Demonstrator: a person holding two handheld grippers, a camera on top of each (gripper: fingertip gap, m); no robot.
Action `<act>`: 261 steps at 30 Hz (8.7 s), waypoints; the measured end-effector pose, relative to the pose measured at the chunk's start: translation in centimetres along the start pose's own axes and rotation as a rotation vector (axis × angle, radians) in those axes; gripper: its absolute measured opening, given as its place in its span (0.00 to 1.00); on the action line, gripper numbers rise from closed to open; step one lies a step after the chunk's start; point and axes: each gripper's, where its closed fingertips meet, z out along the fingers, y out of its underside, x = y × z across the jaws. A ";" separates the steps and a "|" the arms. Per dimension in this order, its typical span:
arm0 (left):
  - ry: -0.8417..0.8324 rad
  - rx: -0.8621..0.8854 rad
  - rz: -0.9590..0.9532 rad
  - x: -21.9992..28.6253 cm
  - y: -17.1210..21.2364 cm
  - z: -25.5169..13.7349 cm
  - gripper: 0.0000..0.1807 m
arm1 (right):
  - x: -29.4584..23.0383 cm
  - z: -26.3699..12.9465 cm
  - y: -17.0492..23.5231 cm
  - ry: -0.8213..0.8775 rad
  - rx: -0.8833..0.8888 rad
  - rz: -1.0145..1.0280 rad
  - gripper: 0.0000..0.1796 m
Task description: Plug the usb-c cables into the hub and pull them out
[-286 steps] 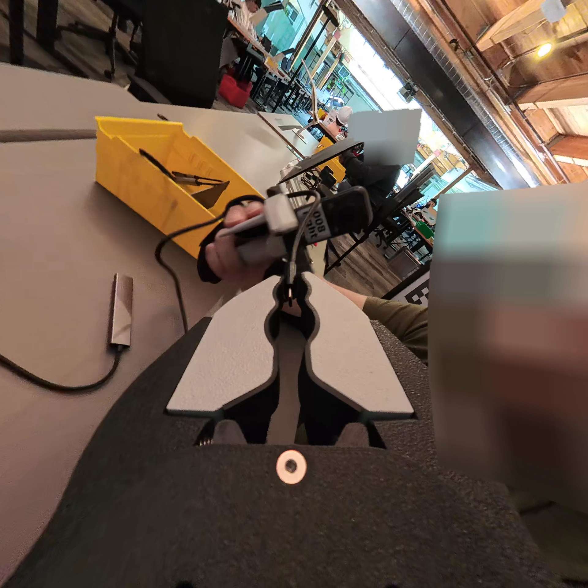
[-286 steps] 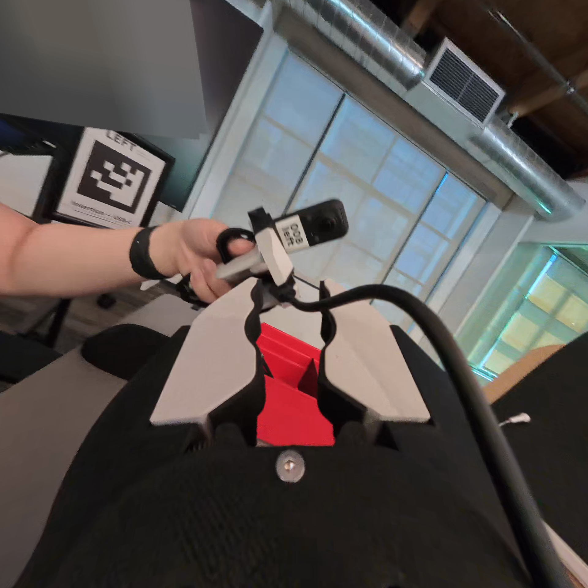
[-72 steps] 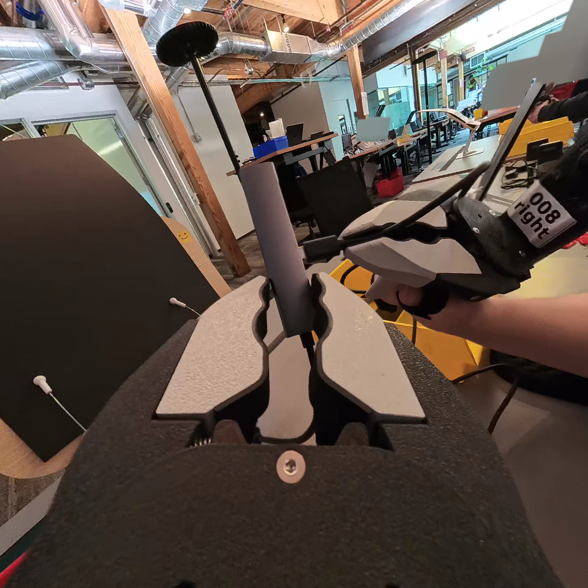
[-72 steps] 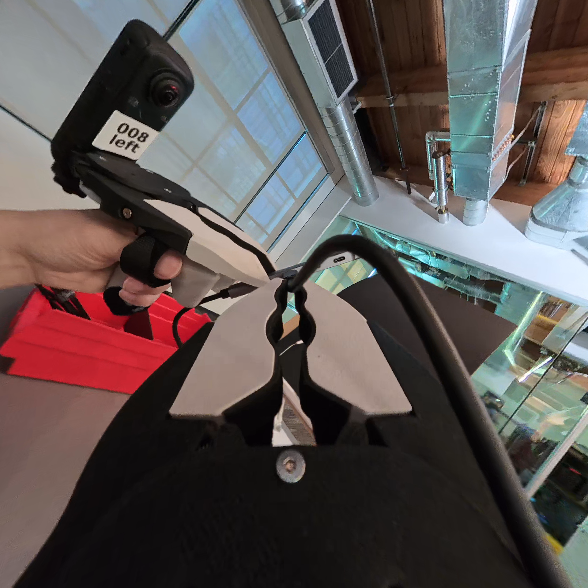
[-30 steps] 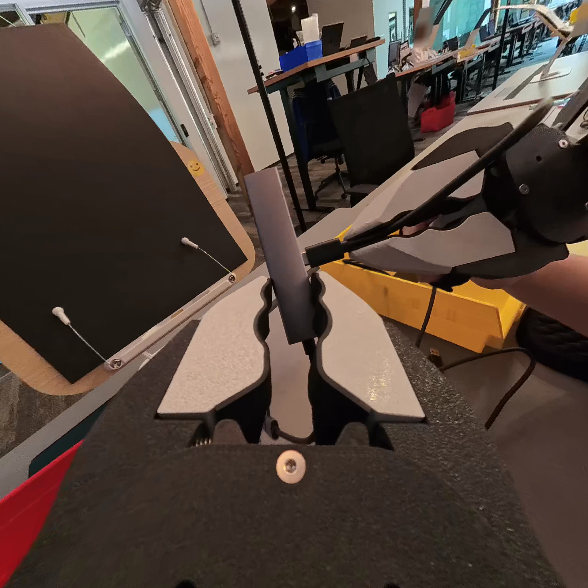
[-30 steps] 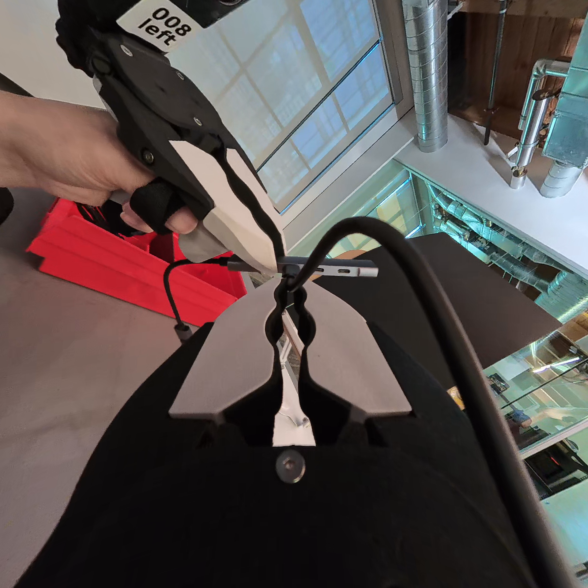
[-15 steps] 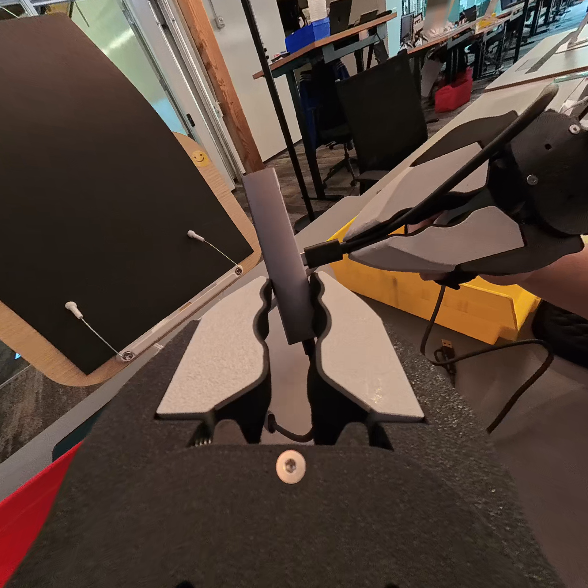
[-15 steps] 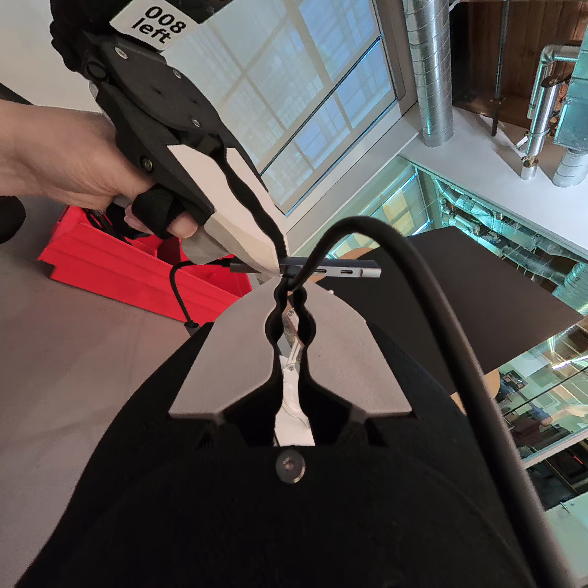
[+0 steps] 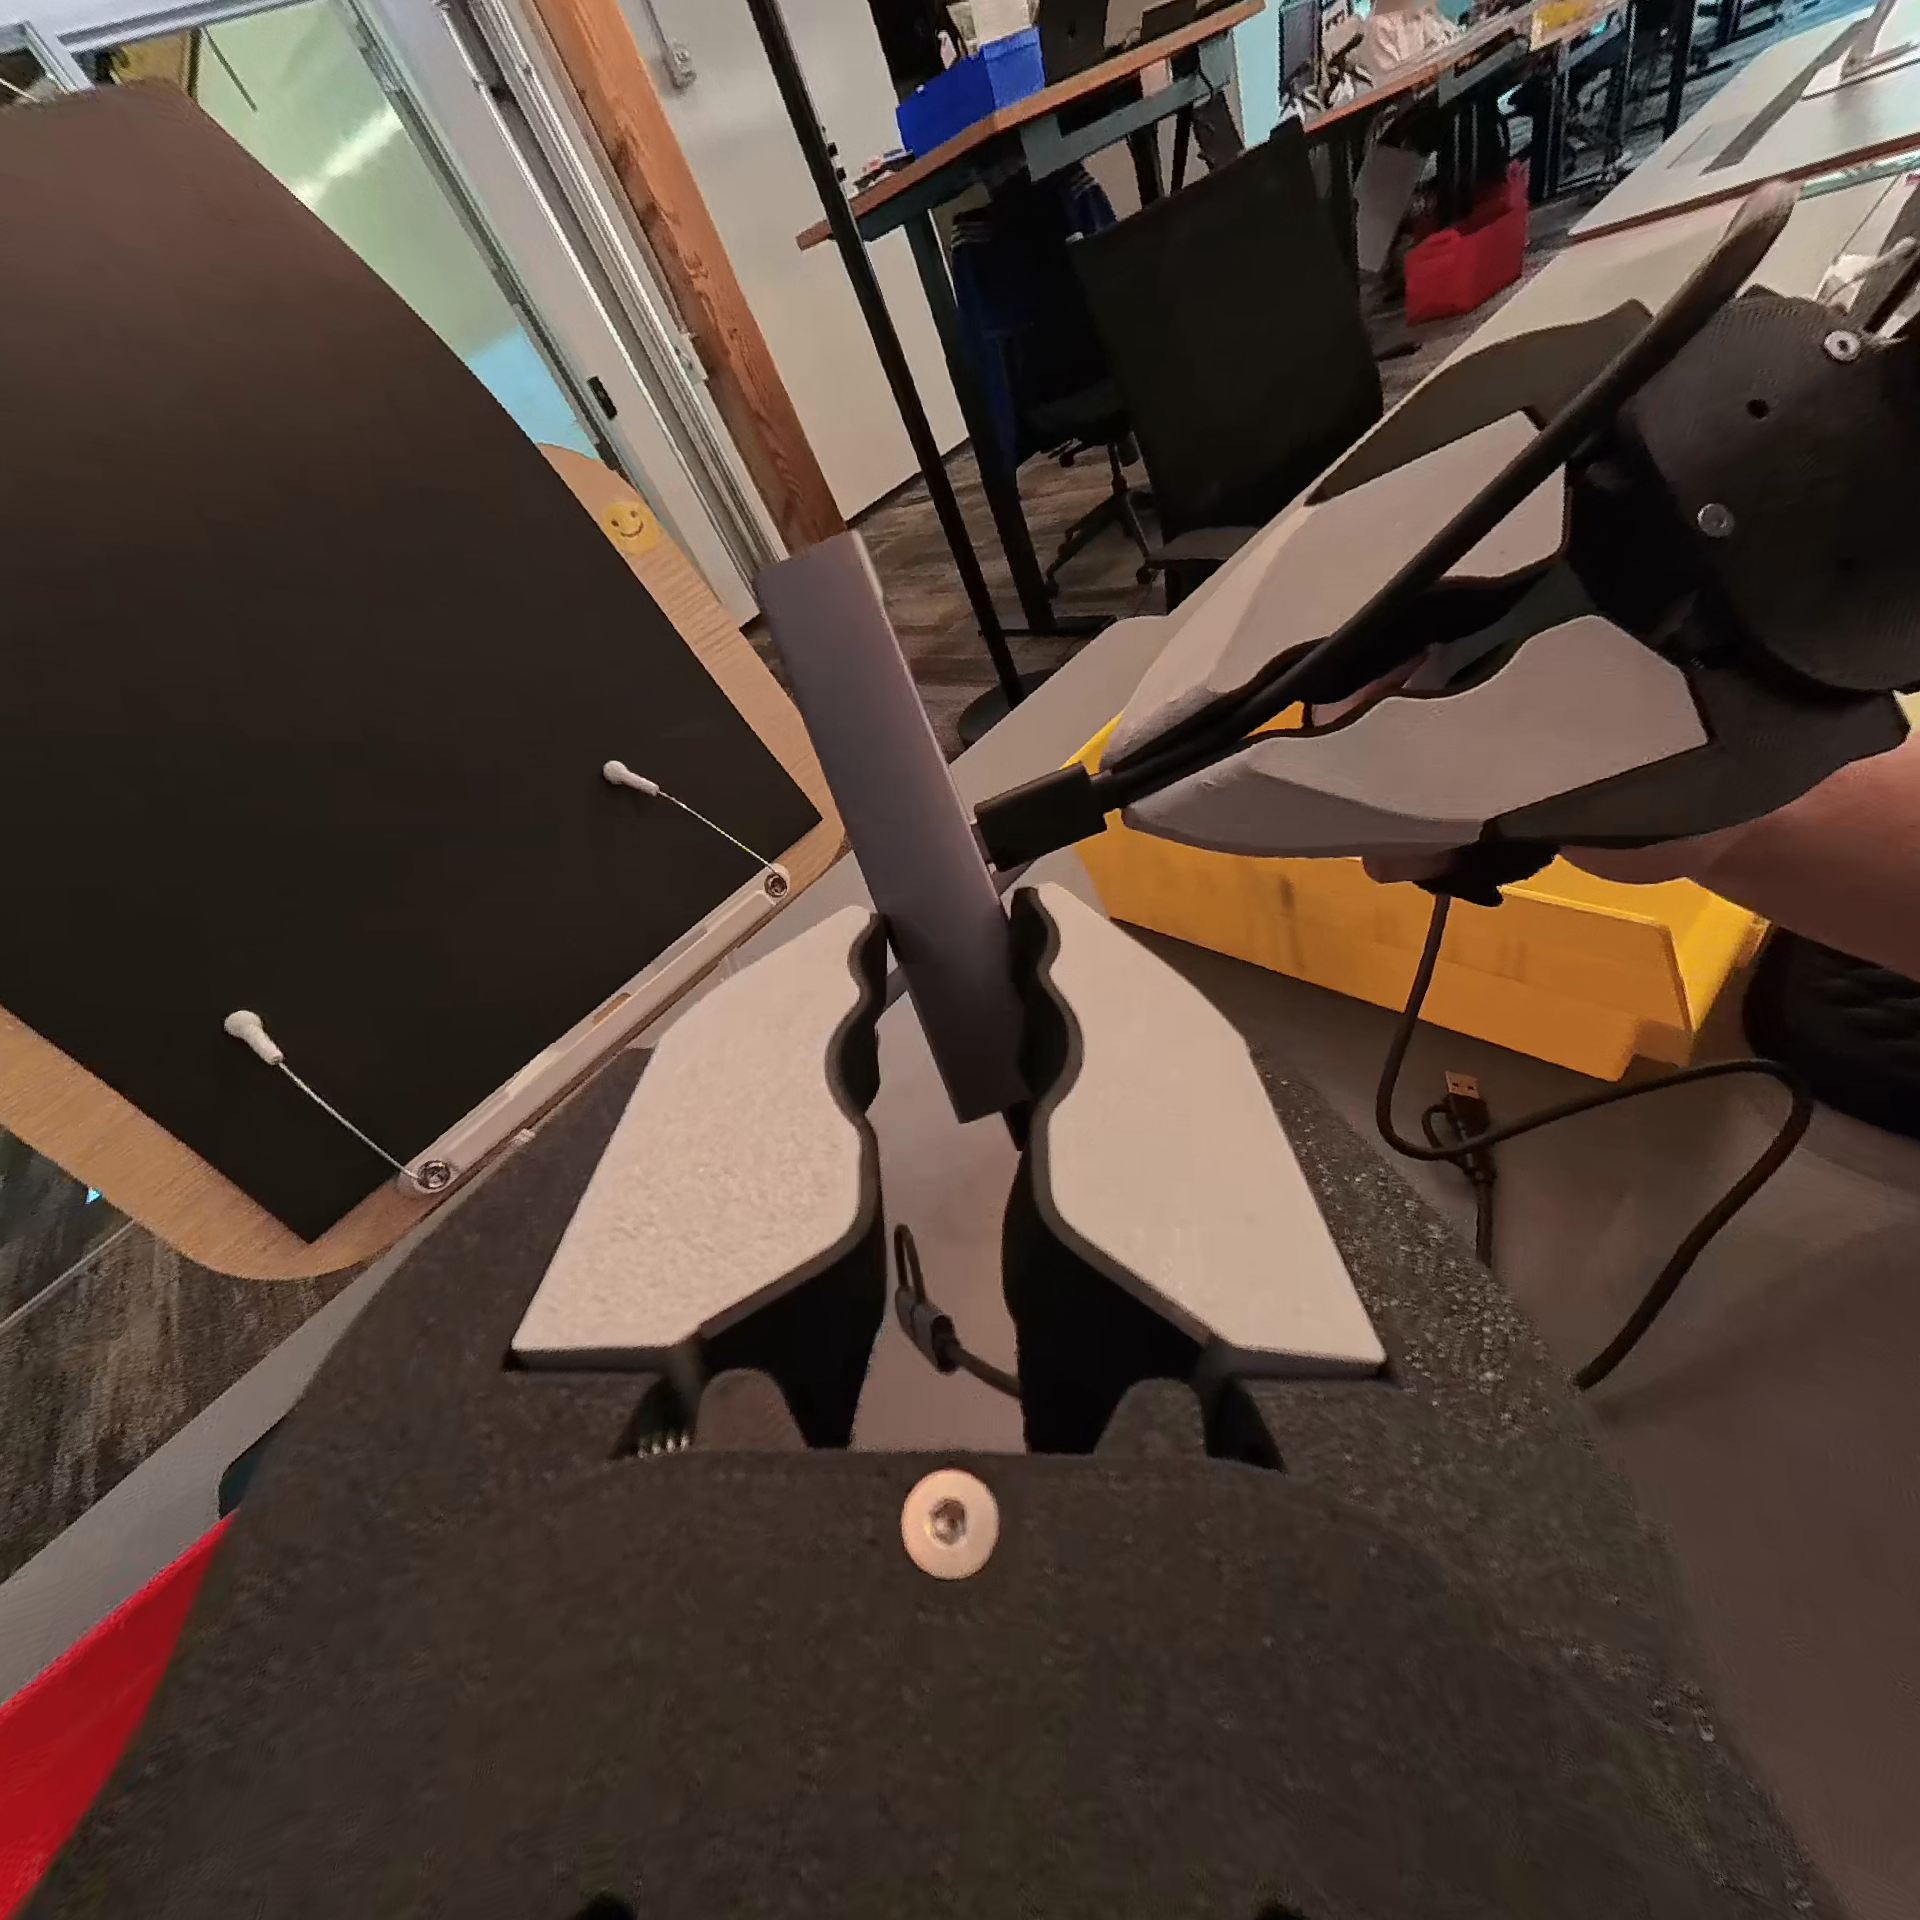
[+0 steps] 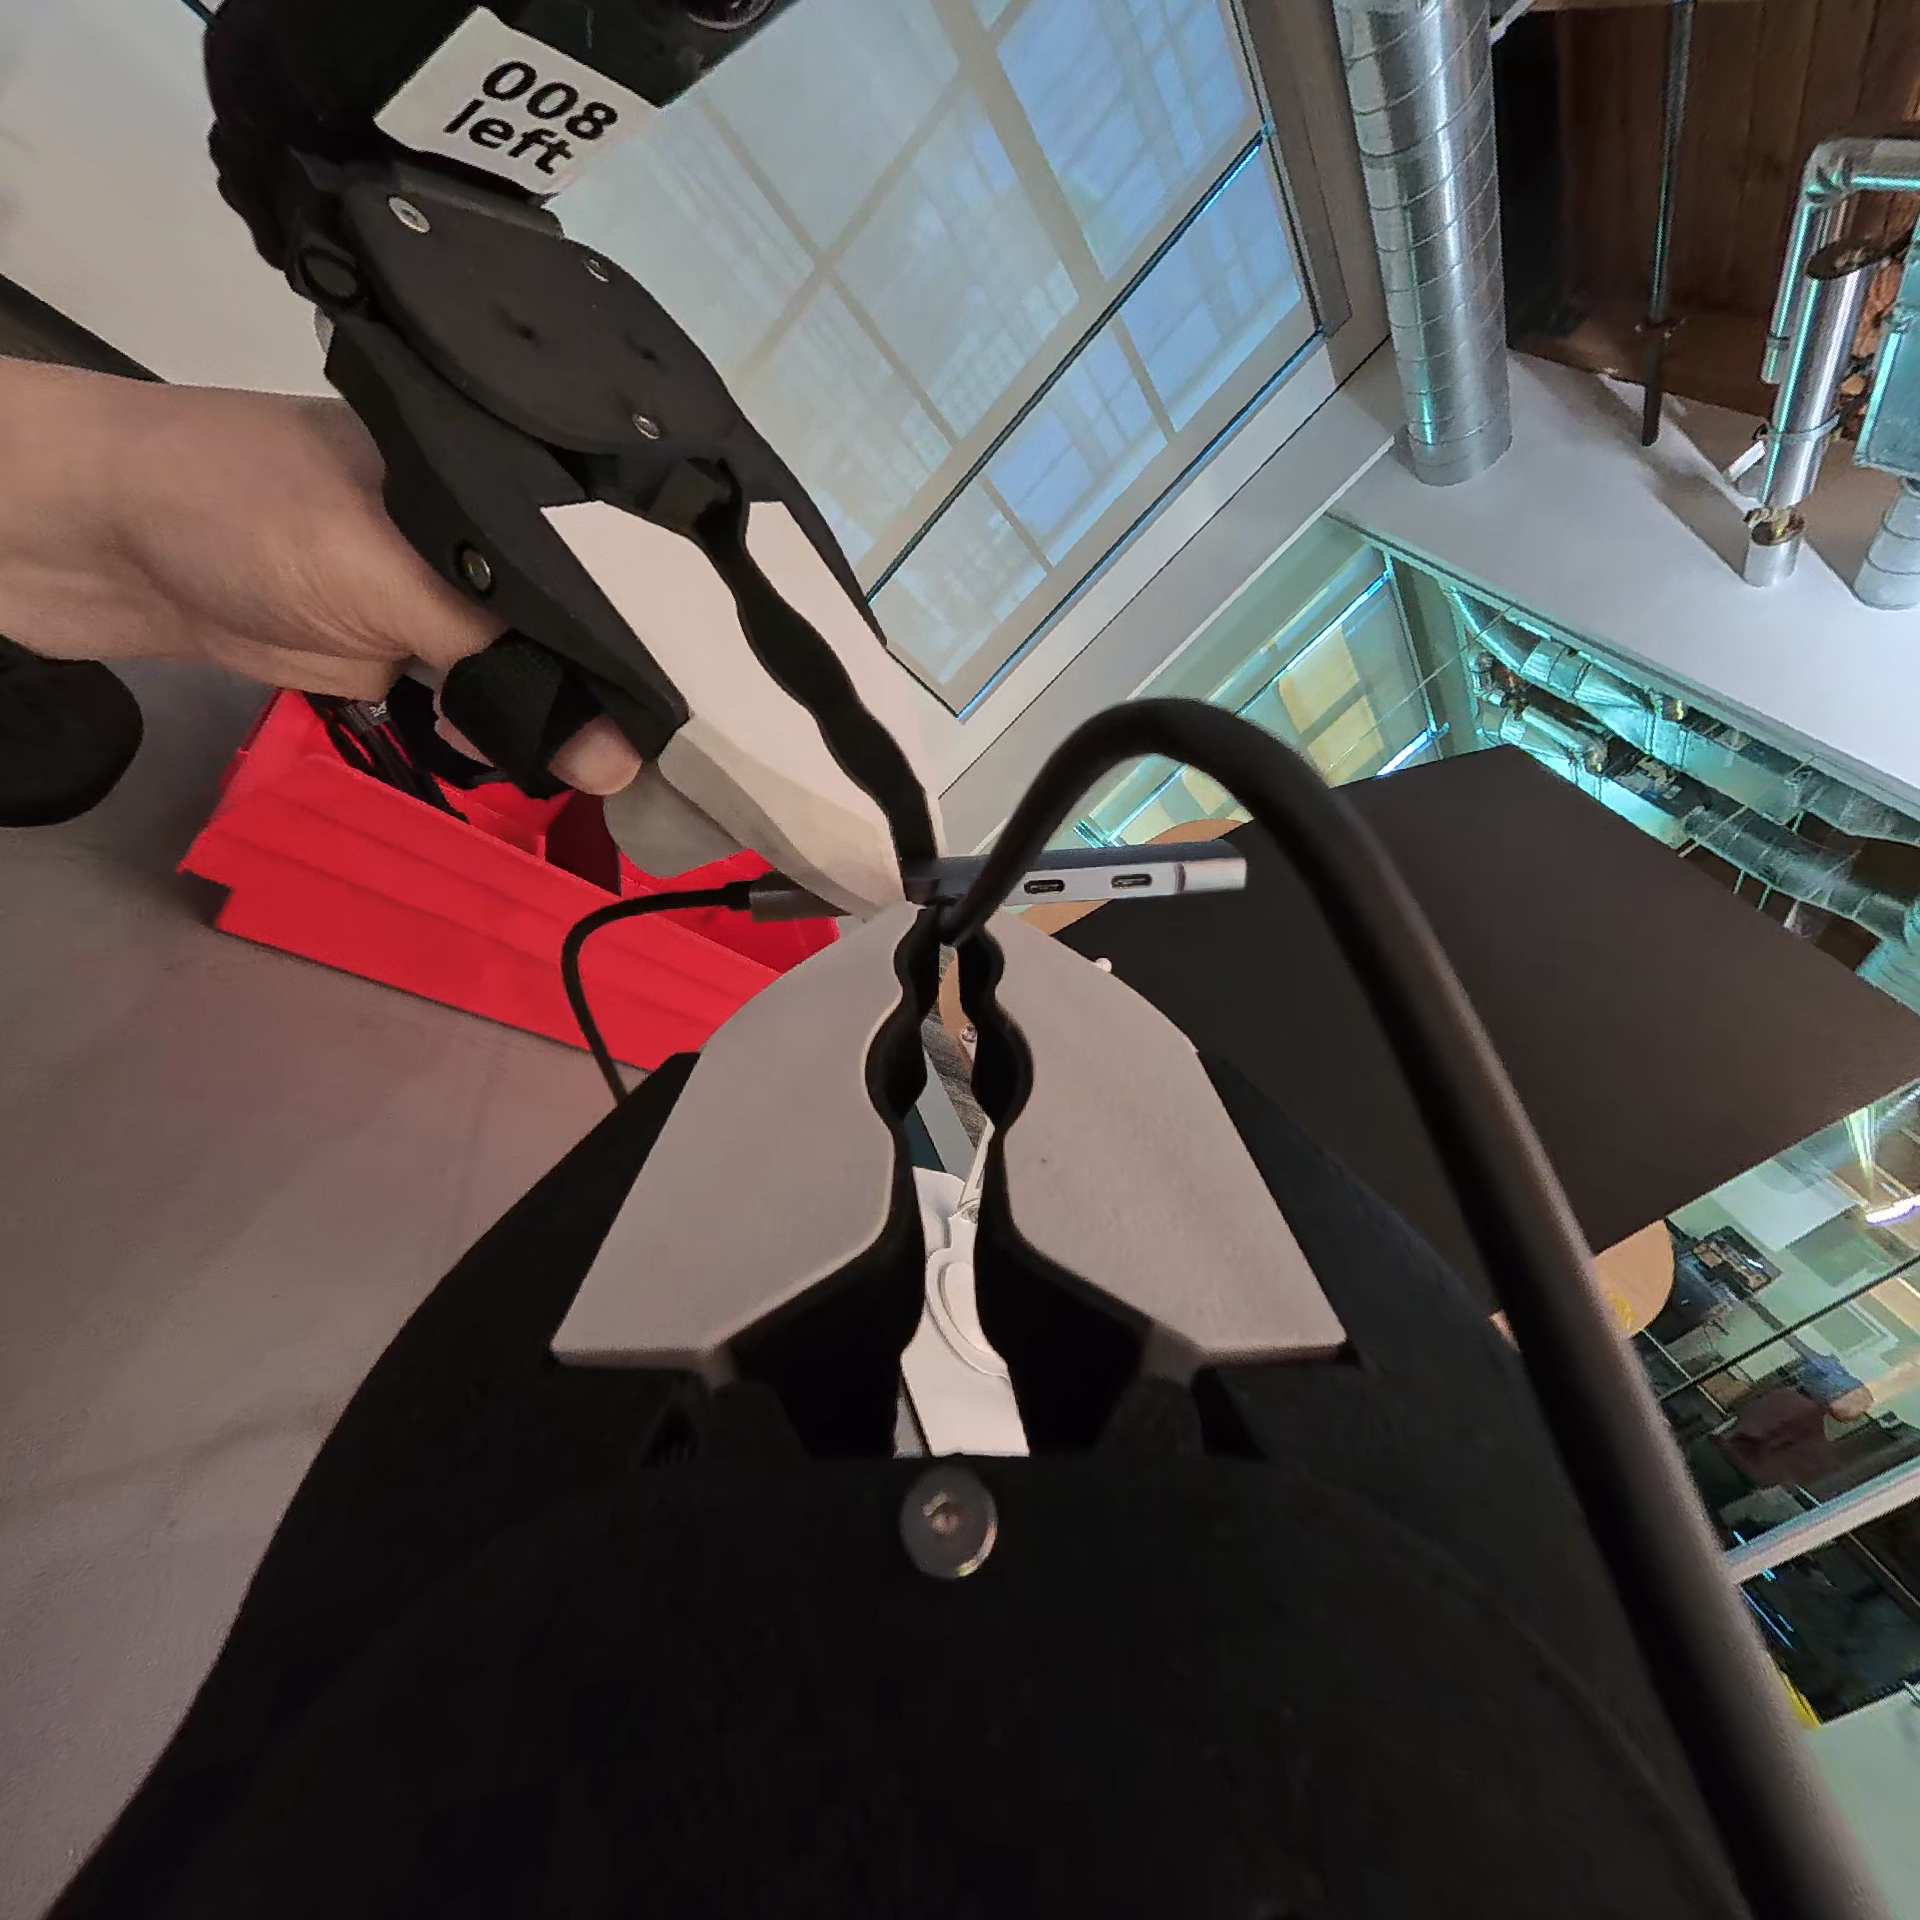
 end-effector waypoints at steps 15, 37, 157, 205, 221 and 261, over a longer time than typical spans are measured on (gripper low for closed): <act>0.135 0.149 -0.300 -0.2 -1.5 -0.2 0.12 | 0.9 -0.1 -1.1 0.067 0.008 0.015 0.03; 0.148 0.065 -0.305 -0.8 0.3 0.4 0.12 | 0.6 0.9 0.0 0.044 -0.096 0.245 0.03; -0.170 -0.027 0.121 -5.2 0.8 -2.9 0.12 | -4.9 -6.1 -13.6 -0.529 0.021 0.547 0.01; 0.335 -0.231 0.138 3.8 4.4 -4.0 0.20 | 4.6 -5.2 3.0 -0.072 -0.333 -0.101 0.15; 0.568 -0.643 0.122 9.2 14.7 0.2 0.23 | 8.7 -7.1 -0.1 0.134 -0.234 -0.104 0.15; 0.578 -0.266 -0.299 7.3 -11.4 23.0 0.02 | 22.9 -29.1 5.0 0.782 -0.362 0.265 0.15</act>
